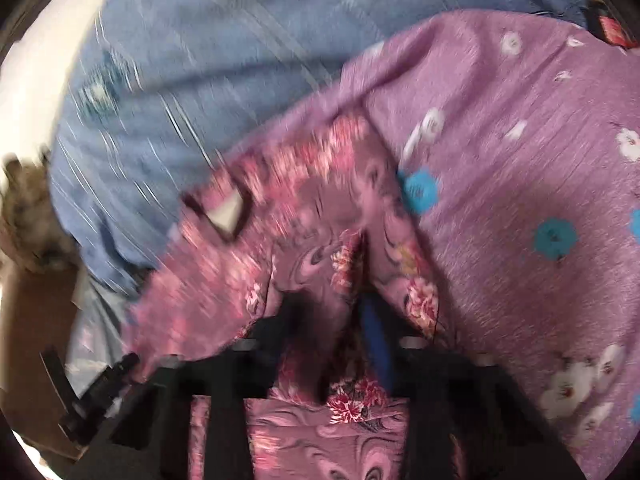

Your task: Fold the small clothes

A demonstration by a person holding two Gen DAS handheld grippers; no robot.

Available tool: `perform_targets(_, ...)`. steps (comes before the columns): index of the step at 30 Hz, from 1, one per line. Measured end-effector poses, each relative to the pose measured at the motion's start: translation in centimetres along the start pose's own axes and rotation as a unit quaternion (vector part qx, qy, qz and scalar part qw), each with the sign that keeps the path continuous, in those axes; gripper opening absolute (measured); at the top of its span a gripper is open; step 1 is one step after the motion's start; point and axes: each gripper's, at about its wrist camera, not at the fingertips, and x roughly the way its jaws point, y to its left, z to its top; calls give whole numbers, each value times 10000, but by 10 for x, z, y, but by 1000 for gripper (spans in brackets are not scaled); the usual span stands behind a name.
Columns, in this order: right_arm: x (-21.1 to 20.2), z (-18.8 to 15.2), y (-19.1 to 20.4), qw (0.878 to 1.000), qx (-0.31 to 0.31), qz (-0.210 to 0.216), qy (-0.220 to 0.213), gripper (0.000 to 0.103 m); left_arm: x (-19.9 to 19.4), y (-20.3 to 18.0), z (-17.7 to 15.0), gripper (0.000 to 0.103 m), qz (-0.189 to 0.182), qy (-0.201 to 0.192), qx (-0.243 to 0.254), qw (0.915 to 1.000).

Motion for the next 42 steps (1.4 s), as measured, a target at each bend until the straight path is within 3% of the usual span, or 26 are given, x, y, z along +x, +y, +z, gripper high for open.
perform_targets(1, -2, -1, 5, 9998, -121, -89, -109, 8, -1, 5, 2, 74, -112, 12, -88, 9999)
perform_targets(5, -21, 2, 8, 9983, -155, 45, -557, 6, -13, 13, 6, 74, -64, -264, -110, 9996)
perform_targets(8, -24, 2, 9, 9963, -270, -175, -801, 4, -4, 10, 2, 74, -31, -66, -19, 10000)
perform_targets(12, 5, 2, -9, 9987, -159, -428, -218, 3, 0, 5, 0, 84, 160, -56, 245, 9996)
perform_targets(14, -1, 4, -6, 9988, -204, -401, -212, 13, -2, 8, -1, 84, 51, -33, 227, 9997)
perform_targets(16, -13, 5, -5, 9994, -119, -263, -194, 41, -11, 16, -5, 84, -140, -40, 108, 9998)
perform_targets(18, -30, 3, -5, 9993, -95, -73, -359, 53, -28, 26, -13, 84, -225, -109, 130, 9996)
perform_targets(22, -79, -14, -18, 9976, -126, 295, -611, 64, -67, 47, -42, 84, -340, -208, 345, 9986)
perform_targets(27, -141, -48, -48, 9965, -3, 320, -776, 65, -120, 81, -96, 83, -725, 28, 798, 9942)
perform_targets(30, -177, -84, -67, 9970, -42, 388, -662, 65, -134, 92, -128, 83, -1018, 317, 908, 9901)
perform_targets(34, -211, -134, -76, 9982, -514, 70, -308, 65, -148, 96, -178, 82, -1324, 629, 1208, 9818)
perform_targets(35, -213, -143, -78, 9982, -556, 70, -207, 65, -150, 93, -191, 80, -1374, 702, 1348, 9788)
perform_targets(37, -217, -162, -85, 9984, -553, 94, 36, 65, -151, 89, -206, 57, -1423, 800, 1450, 9759)
perform_targets(40, -213, -181, -96, 9982, -426, -55, 407, 64, -149, 90, -221, 31, -1625, 1003, 1445, 9709)
perform_targets(42, -208, -188, -98, 9976, -425, -177, 523, 64, -148, 90, -226, 29, -1663, 1019, 1438, 9702)
